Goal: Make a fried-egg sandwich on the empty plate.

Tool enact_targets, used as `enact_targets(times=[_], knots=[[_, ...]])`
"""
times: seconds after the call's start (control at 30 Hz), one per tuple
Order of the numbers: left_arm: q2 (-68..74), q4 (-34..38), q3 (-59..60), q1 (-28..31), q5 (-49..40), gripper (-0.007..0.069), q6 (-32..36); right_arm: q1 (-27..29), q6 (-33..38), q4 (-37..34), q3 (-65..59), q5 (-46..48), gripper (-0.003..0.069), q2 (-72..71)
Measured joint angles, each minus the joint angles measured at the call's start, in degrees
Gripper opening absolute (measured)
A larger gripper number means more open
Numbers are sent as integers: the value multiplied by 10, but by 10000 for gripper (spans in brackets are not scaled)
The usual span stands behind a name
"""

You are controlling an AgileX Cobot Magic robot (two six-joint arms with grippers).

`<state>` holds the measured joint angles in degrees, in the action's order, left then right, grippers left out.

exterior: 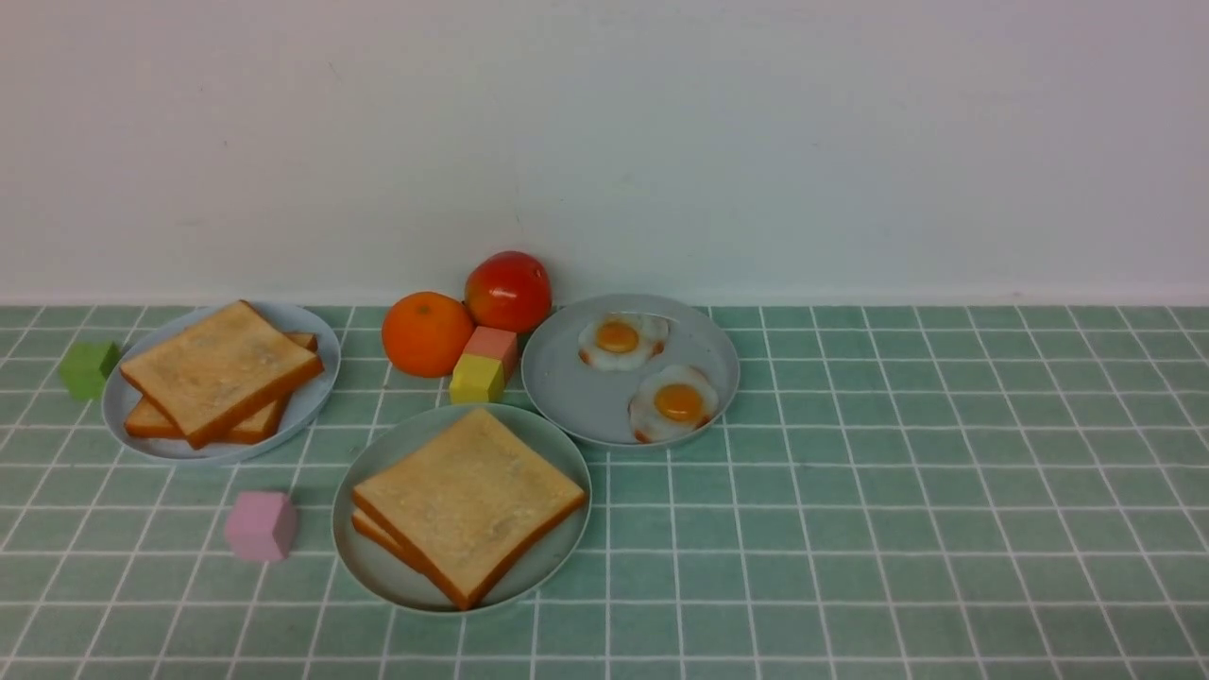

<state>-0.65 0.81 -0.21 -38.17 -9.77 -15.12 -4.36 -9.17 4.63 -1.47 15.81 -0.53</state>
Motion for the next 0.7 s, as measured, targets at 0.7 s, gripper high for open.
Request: enact_targets(times=[0.7], knots=[[0,0,0,0,0,20,0,2,120,-114,5,60,-9,0]])
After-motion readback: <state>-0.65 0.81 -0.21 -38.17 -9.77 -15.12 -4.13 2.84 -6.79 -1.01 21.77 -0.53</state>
